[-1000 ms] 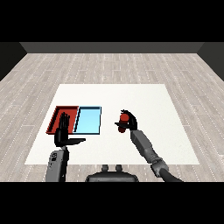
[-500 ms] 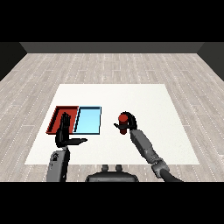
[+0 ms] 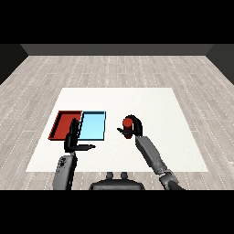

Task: Pick the red can and put it in the red box

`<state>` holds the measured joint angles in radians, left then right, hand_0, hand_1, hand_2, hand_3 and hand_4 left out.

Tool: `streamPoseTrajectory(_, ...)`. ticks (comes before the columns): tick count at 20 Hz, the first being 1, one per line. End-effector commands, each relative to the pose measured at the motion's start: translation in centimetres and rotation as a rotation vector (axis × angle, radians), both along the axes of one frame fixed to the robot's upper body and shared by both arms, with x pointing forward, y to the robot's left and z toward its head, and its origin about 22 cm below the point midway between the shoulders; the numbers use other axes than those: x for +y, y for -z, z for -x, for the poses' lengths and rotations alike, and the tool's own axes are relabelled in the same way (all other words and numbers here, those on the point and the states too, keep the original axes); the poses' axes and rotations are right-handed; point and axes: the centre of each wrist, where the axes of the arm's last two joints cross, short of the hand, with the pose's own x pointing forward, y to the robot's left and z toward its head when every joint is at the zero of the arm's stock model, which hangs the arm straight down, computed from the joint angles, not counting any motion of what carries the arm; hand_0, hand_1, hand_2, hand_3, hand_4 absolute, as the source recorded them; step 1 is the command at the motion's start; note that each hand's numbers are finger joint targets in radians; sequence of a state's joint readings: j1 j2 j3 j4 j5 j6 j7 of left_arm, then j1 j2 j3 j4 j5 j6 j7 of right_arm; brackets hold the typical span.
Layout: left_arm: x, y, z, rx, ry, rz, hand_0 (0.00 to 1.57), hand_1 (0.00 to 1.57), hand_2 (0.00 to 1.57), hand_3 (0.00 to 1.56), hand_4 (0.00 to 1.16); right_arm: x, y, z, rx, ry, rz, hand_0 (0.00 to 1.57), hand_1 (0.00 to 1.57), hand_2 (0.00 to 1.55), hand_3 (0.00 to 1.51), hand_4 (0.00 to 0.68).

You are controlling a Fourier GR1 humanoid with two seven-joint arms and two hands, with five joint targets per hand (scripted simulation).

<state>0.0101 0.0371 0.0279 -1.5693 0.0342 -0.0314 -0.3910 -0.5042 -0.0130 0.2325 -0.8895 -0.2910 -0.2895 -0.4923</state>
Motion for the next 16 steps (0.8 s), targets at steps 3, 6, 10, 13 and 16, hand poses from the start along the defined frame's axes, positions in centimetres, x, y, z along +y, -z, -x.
streamPoseTrajectory(3, -2.4, -1.0, 0.1, 0.012, 0.075, -0.016, 0.0, 0.0, 0.0, 0.0, 0.0, 0.0, -3.5, -0.7, -0.041, -0.007, -0.006, 1.44, 1.44, 1.44, 1.41, 0.648)
streamPoseTrajectory(6, -4.7, -2.3, -1.4, 0.057, 0.15, -0.016, 0.0, 0.0, 0.0, 0.0, 0.0, -1.9, -4.4, 0.5, -0.09, -0.017, -0.005, 1.43, 1.43, 1.45, 1.42, 0.653)
streamPoseTrajectory(10, -6.9, -1.9, -1.9, 0.07, 0.172, 0.002, 0.0, 0.0, 0.0, 0.0, 0.0, 2.2, -5.1, 0.2, -0.092, -0.032, -0.047, 1.43, 1.43, 1.44, 1.42, 0.649)
streamPoseTrajectory(13, -7.5, -2.0, -2.1, 0.07, 0.172, 0.005, 0.0, 0.0, 0.0, 0.0, 0.0, 1.3, -4.6, 0.8, -0.11, -0.031, -0.045, 1.42, 1.42, 1.44, 1.42, 0.662)
streamPoseTrajectory(16, -9.7, -2.7, -0.7, 0.088, 0.208, 0.018, 0.0, 0.0, 0.0, 0.0, 0.0, 0.8, -4.6, 1.3, -0.11, -0.032, -0.045, 1.42, 1.42, 1.44, 1.42, 0.662)
